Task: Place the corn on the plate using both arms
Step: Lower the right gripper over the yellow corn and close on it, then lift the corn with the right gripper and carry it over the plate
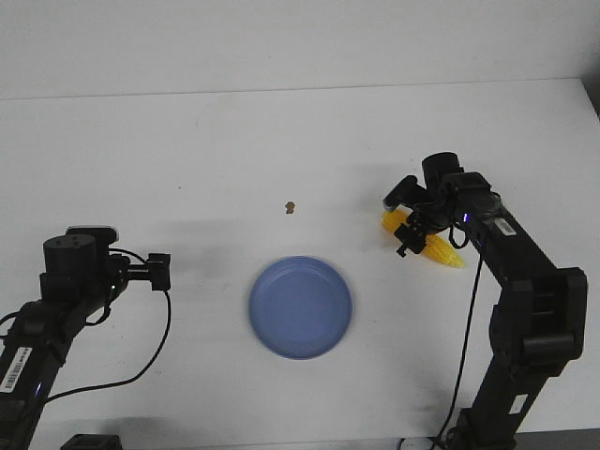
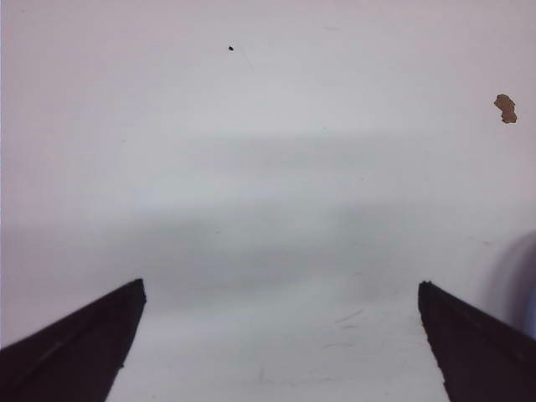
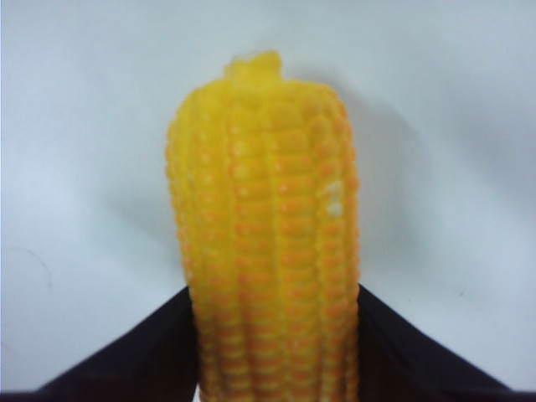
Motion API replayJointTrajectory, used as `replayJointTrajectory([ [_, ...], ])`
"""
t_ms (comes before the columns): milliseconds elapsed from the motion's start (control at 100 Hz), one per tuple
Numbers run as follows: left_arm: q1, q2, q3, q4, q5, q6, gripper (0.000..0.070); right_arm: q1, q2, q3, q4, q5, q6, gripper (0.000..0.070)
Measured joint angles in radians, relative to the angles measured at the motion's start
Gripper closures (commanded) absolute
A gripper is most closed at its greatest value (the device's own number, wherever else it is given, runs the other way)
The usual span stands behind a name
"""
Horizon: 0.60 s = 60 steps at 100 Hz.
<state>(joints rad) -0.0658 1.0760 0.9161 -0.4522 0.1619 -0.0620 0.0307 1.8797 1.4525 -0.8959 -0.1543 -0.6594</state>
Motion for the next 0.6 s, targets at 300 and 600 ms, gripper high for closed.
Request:
replayJointTrajectory([
  [300,0.0,0.0,0.0,0.0,0.0,0.0,0.0,0.051,-0.152,0.0,-0.032,-0.058,0.075,0.0502],
  [600,0.0,0.0,0.0,0.0,0.0,0.0,0.0,0.236,-0.296,0.008,-0.106,-0.259,0.18,0.0501],
])
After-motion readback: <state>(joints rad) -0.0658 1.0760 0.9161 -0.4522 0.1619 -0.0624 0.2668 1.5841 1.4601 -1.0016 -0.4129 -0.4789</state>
